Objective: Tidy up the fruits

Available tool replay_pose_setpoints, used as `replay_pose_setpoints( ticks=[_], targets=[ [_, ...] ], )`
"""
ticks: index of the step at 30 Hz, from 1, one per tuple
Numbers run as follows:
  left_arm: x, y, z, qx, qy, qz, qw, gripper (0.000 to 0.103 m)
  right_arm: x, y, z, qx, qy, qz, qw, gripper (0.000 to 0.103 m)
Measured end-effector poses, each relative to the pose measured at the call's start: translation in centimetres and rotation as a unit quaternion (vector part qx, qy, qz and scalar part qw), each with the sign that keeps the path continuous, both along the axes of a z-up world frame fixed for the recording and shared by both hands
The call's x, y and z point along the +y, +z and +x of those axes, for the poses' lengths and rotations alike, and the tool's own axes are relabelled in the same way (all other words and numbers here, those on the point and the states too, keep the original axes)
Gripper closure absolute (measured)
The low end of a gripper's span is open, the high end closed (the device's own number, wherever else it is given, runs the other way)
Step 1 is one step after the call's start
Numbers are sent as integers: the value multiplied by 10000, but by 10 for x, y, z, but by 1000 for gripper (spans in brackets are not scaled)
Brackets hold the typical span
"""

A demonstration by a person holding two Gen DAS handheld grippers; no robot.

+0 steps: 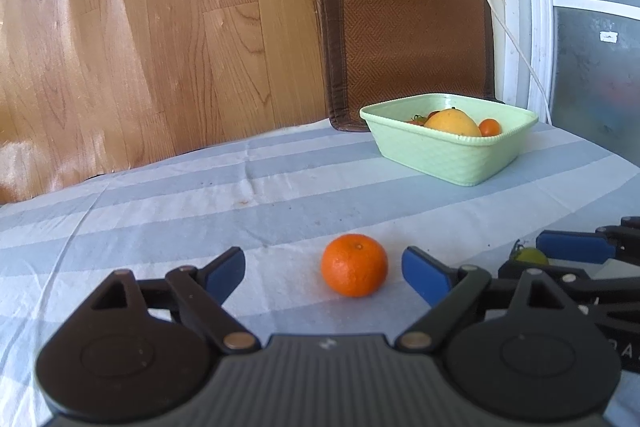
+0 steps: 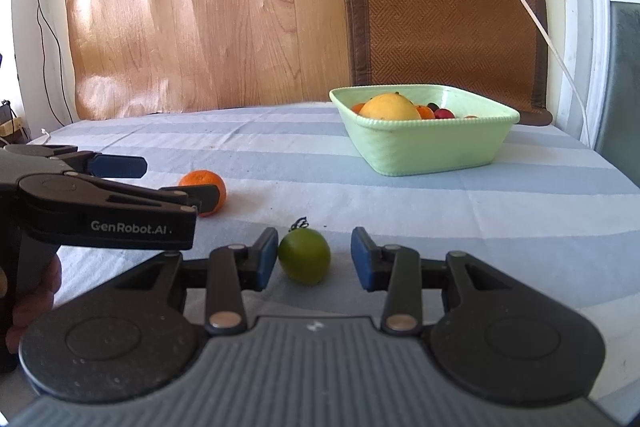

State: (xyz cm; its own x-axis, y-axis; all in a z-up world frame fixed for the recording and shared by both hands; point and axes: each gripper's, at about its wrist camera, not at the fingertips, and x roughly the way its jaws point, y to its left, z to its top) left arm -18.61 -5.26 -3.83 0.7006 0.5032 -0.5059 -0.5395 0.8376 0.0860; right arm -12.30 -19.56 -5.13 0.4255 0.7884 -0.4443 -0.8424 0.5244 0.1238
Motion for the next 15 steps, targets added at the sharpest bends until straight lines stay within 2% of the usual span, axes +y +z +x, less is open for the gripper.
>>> replay_pose_setpoints(
  ticks=[9,15],
  targets=[
    [-1,1,-1,-30,-11,-13,10000,6,-2,1,-1,-19,33,85,10000,56],
    [-2,6,-15,-493,-149,10,9987,0,-6,2,-5,-136,37,195,9997,56]
  ],
)
